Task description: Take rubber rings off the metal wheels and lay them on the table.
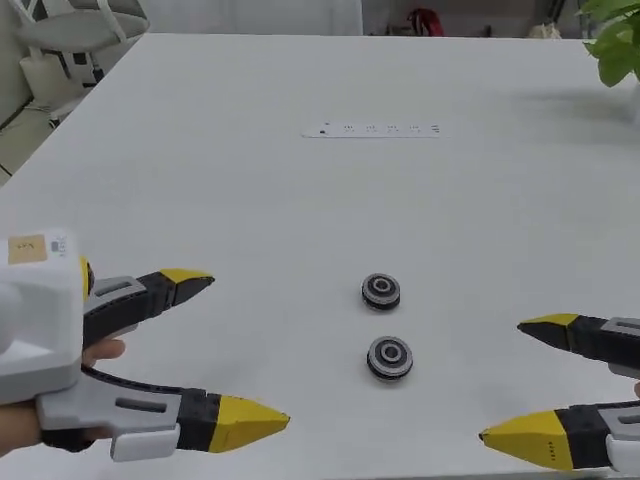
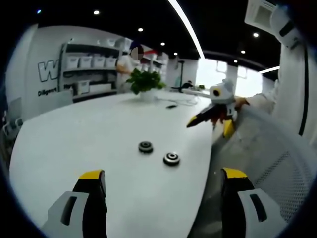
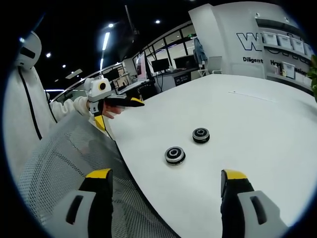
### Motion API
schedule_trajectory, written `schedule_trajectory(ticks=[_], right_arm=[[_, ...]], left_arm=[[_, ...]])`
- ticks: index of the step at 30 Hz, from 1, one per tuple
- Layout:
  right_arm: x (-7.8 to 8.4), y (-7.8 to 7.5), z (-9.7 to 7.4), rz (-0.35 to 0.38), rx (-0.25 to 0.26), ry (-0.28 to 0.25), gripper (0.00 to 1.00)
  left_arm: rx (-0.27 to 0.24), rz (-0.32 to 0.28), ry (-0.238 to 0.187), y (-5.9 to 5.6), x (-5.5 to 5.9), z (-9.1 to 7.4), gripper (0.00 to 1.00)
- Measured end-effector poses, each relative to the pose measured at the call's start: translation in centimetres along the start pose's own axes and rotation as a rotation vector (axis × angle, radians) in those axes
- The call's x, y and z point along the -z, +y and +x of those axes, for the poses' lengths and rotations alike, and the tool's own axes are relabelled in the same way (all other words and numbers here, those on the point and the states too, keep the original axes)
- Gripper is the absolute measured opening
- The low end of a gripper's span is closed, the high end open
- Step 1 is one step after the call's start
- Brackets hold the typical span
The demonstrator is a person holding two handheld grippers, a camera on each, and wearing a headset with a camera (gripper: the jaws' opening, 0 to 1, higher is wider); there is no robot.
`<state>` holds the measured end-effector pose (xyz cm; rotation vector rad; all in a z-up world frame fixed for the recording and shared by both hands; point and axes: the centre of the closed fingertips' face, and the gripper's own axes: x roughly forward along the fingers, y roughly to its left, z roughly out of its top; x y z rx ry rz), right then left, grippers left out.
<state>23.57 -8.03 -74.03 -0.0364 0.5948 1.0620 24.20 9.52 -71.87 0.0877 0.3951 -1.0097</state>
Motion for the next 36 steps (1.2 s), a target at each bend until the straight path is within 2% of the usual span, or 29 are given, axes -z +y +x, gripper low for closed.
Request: schedule_trajectory(ticks=[18,26,31,36], right_arm=[[-0.6,-2.2,-0.4,-0.001,0.018,-0.015,0.88],[-0.8,-2.5,-0.3,-0.005,0.016,-0.013,0.87],[-0.8,-2.7,-0.2,-0.011,0.006,-0.007,0.87],[-1.4,-3.2,-0.4,-0.019,0.012,-0.023,0.86]], left_arm=[[0.0,0.033,0.009,1.4,-0.5,0.5,0.98],[0.006,0.04,0.011,1.9,-1.0,0.5,0.98],[0.006,0.078,0.03,2.0,-1.9,0.0,0.98],[0.018,0.108,0.004,2.1,-3.9,-0.4,0.98]])
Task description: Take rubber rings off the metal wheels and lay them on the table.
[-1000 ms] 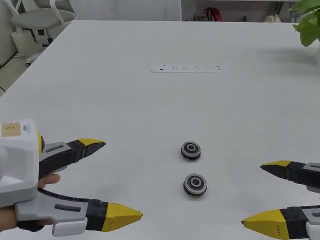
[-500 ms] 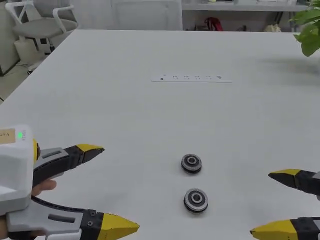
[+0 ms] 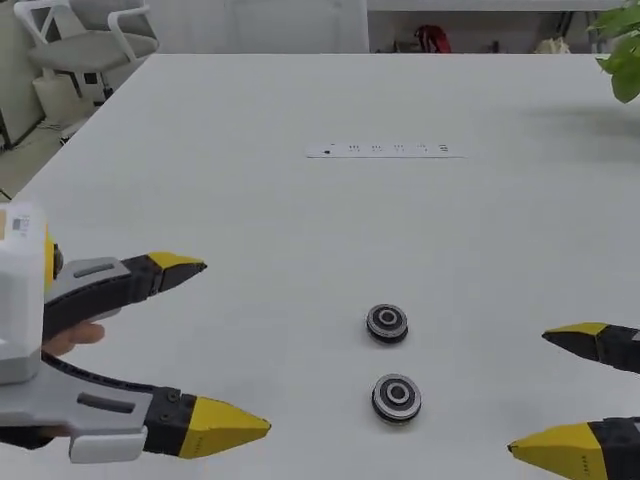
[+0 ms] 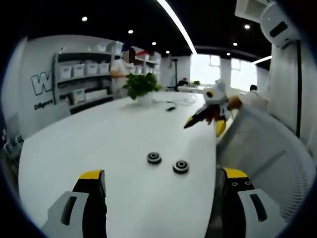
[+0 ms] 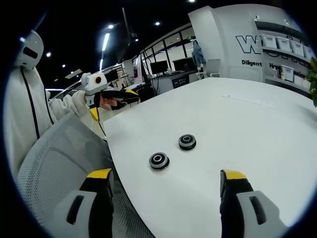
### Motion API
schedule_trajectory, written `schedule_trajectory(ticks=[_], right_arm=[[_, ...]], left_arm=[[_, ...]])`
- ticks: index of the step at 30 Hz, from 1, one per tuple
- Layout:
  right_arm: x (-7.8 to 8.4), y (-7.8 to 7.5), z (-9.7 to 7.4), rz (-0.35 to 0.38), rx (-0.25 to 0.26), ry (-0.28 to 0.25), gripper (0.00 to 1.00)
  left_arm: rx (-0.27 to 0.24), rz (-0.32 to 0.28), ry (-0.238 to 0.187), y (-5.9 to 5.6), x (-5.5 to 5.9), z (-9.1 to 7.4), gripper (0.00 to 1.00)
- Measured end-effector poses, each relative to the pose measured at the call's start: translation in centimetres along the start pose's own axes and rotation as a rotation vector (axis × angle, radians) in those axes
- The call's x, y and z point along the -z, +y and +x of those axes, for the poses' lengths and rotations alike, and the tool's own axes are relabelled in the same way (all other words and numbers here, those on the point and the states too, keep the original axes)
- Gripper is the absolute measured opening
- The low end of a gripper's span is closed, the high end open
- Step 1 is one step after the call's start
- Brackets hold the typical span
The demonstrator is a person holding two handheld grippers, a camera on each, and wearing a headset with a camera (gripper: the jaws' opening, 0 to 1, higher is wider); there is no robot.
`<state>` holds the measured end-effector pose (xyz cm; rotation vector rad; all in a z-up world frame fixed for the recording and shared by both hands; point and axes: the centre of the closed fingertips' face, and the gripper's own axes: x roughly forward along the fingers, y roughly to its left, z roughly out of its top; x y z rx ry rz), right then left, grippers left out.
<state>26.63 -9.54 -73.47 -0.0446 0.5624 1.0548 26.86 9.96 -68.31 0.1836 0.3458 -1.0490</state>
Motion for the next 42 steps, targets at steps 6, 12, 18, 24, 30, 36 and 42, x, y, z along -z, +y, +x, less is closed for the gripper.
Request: schedule_trajectory(ticks=[6,12,18,24,30,36,42], right_arm=[[-0.3,-0.3,-0.2,-0.016,0.003,-0.006,0.85],[-0.7,-0.6,-0.4,-0.027,0.01,-0.017,0.83],[-1.9,-0.8,-0.4,-0.04,0.006,-0.032,0.82],[-3.5,-1.0,-0.2,-0.065,0.001,-0.051,0.82],[-5.2,-1.0,0.5,-0.098,-0.016,-0.061,0.8],[-6.3,-1.0,2.0,-0.125,-0.042,-0.063,0.78],[-5.9,-0.5,3.1,-0.149,-0.074,-0.042,0.74]], left_arm=[[0.0,0.049,-0.024,0.8,-2.5,0.0,0.99],[-0.003,0.1,-0.04,1.2,-4.9,0.6,0.99],[0.019,0.154,-0.088,1.2,-8.1,1.6,0.99],[0.054,0.203,-0.093,1.1,-9.7,3.0,0.99],[0.107,0.233,-0.076,0.9,-10.6,4.6,0.99],[0.136,0.237,-0.08,0.8,-10.7,6.5,0.98],[0.154,0.226,-0.118,-0.2,-8.5,8.1,0.92]])
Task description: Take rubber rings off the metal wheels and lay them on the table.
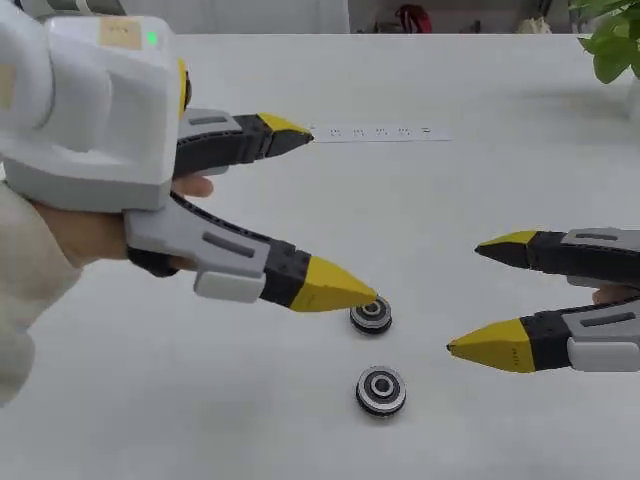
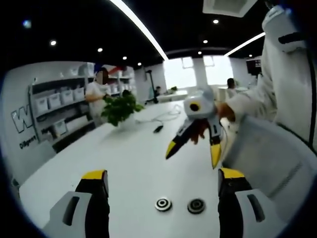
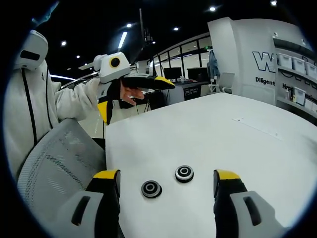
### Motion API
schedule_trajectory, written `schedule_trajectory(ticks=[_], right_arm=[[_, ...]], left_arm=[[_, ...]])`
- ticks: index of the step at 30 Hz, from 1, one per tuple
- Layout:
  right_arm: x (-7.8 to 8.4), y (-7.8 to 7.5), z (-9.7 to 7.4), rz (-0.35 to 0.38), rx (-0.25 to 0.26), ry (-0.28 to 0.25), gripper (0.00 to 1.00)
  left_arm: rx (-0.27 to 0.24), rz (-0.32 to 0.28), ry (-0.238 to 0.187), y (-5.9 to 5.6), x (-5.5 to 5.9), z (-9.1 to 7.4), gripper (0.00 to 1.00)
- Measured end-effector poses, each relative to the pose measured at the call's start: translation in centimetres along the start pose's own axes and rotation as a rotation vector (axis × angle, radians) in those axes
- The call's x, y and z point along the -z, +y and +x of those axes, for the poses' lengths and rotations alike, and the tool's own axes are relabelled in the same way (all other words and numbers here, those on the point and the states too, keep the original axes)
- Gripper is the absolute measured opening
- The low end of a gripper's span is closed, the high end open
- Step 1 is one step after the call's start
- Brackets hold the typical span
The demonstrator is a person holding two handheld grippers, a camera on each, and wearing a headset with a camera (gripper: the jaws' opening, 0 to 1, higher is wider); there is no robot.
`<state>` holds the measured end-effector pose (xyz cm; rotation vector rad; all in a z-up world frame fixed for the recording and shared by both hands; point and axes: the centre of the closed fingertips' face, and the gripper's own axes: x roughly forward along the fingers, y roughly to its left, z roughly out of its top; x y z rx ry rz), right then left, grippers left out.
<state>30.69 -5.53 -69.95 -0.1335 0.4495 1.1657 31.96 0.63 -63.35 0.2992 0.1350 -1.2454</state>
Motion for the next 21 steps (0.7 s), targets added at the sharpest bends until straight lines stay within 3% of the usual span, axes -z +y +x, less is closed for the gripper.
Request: schedule_trajectory(ticks=[3,10,16,21], right_arm=[[0.4,0.4,0.6,0.003,-0.019,0.011,0.73],[1.1,1.4,2.3,-0.007,-0.057,0.019,0.69],[2.0,2.3,3.6,-0.012,-0.074,0.026,0.65],[3.0,3.1,4.1,-0.037,-0.093,0.05,0.62]], left_arm=[[-0.004,-0.037,-0.036,-0.4,0.8,0.2,0.91],[-0.006,-0.059,-0.062,-2.0,2.5,0.4,0.9],[-0.003,-0.105,-0.042,-2.9,4.6,1.2,0.85],[0.012,-0.125,-0.04,-3.5,5.2,1.9,0.81]])
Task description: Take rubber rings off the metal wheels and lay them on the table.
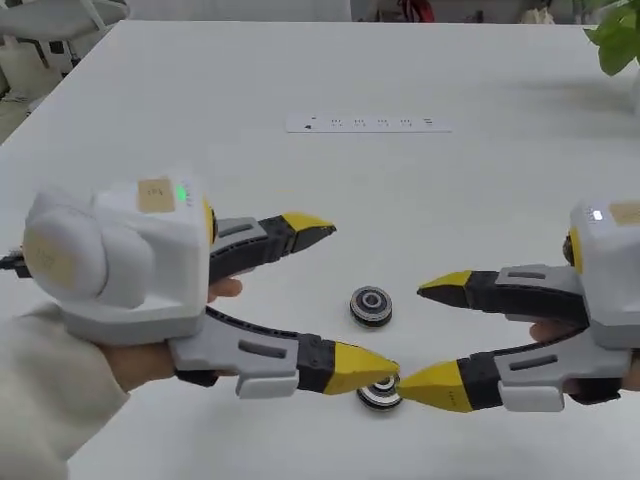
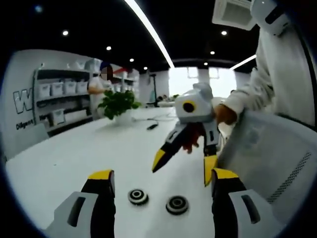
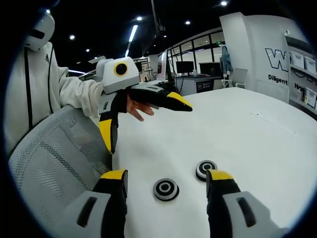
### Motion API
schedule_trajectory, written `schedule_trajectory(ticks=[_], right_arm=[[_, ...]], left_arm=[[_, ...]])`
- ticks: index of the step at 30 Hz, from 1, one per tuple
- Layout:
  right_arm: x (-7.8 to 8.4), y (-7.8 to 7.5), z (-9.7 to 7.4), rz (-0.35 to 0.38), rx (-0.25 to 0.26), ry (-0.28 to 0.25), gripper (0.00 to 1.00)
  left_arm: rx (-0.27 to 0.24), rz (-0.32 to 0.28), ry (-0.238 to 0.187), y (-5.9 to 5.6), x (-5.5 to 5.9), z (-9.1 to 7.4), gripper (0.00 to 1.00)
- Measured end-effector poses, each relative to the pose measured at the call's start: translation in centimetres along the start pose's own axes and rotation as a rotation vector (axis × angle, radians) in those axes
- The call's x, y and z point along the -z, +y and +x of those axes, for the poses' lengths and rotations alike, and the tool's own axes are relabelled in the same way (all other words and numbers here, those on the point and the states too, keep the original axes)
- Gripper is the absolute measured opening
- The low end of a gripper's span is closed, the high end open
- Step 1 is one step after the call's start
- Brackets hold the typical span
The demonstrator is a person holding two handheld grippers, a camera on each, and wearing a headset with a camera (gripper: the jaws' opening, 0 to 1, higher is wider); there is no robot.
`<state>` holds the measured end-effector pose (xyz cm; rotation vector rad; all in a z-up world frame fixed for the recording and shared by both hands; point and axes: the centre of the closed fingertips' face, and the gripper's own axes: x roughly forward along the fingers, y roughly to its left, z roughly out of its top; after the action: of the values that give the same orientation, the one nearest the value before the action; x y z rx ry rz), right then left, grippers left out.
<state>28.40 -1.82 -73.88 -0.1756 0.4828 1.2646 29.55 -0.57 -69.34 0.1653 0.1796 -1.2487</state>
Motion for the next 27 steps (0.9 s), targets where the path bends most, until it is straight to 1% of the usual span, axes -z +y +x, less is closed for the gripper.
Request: schedule_trajectory(ticks=[3,4,7,11,14,18,20,24,27], right_arm=[[0.4,0.1,0.2,0.013,-0.007,0.0,0.6],[0.7,0.2,0.3,0.01,-0.01,0.009,0.59],[1.1,0.4,0.4,-0.002,-0.015,0.016,0.57],[1.7,0.5,0.7,-0.003,-0.027,0.029,0.52],[2.3,0.4,1.0,-0.005,-0.027,0.043,0.5],[2.8,0.5,1.2,0.013,-0.026,0.048,0.46],[3.2,0.6,1.4,0.012,-0.027,0.057,0.43],[3.9,0.6,1.6,0.012,-0.034,0.075,0.39],[4.2,0.5,1.7,0.006,-0.03,0.086,0.38]], left_arm=[[0.004,0.013,0.005,-0.3,0.2,0.3,0.78],[0.005,0.017,0.007,-0.4,0.4,0.4,0.78],[0.005,0.019,0.014,-0.4,0.8,0.6,0.74],[0.009,0.017,0.036,-0.6,1.8,1.0,0.7],[0.014,0.018,0.058,-0.8,2.6,1.3,0.65],[0.038,0.032,0.095,-1.5,3.9,1.8,0.61],[0.038,0.032,0.102,-1.5,4.1,2.0,0.58],[0.049,0.031,0.123,-1.9,5.0,2.4,0.53],[0.056,0.015,0.13,-2.2,5.6,2.7,0.5]])
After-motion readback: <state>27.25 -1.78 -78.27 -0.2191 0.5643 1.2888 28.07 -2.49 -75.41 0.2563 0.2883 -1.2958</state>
